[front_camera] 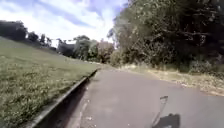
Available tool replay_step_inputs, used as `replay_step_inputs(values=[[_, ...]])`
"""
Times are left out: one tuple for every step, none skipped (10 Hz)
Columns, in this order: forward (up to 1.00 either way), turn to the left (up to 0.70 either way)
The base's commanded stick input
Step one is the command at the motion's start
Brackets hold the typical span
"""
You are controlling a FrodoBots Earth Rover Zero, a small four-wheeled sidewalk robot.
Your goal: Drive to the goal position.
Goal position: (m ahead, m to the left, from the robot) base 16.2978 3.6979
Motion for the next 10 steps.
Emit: replay_step_inputs(values=[[0.70,0.00],[0.70,0.01],[0.70,0.01],[0.70,0.11],[0.70,0.08],[0.70,0.05],[0.70,0.02],[0.70,0.03],[0.70,0.04],[0.70,0.02]])
